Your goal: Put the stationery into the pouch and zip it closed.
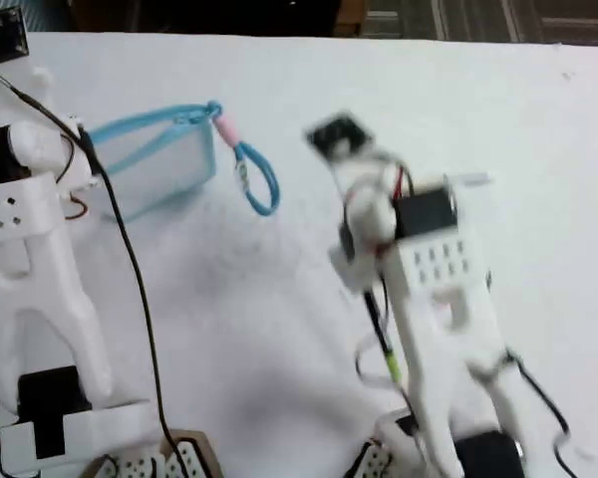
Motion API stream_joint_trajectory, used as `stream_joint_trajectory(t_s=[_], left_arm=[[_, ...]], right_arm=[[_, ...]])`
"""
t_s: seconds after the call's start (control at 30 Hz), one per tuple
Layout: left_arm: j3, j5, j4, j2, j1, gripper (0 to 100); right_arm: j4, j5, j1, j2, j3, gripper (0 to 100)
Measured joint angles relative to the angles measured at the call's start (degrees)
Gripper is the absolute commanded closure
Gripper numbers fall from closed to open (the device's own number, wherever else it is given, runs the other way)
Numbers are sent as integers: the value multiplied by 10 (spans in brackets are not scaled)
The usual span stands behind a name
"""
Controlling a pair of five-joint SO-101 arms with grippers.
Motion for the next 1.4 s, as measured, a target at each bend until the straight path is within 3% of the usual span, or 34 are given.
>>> stream_joint_trajectory(t_s=[0.2,0.43,0.67,0.8,1.03,1.23,1.4], left_arm=[[0,0,0,0,0,977],[0,0,0,0,0,977],[0,0,0,0,0,977],[0,0,0,0,0,977],[0,0,0,0,0,977],[0,0,0,0,0,977],[0,0,0,0,0,977]], right_arm=[[-169,-12,-39,-182,184,981],[-528,-164,-80,-360,322,981],[-875,-188,-119,-447,344,981],[-931,-174,-138,-417,285,981],[-942,-130,-185,-258,171,981],[-958,-73,-268,-136,161,981],[-1025,-34,-277,-55,161,981]])
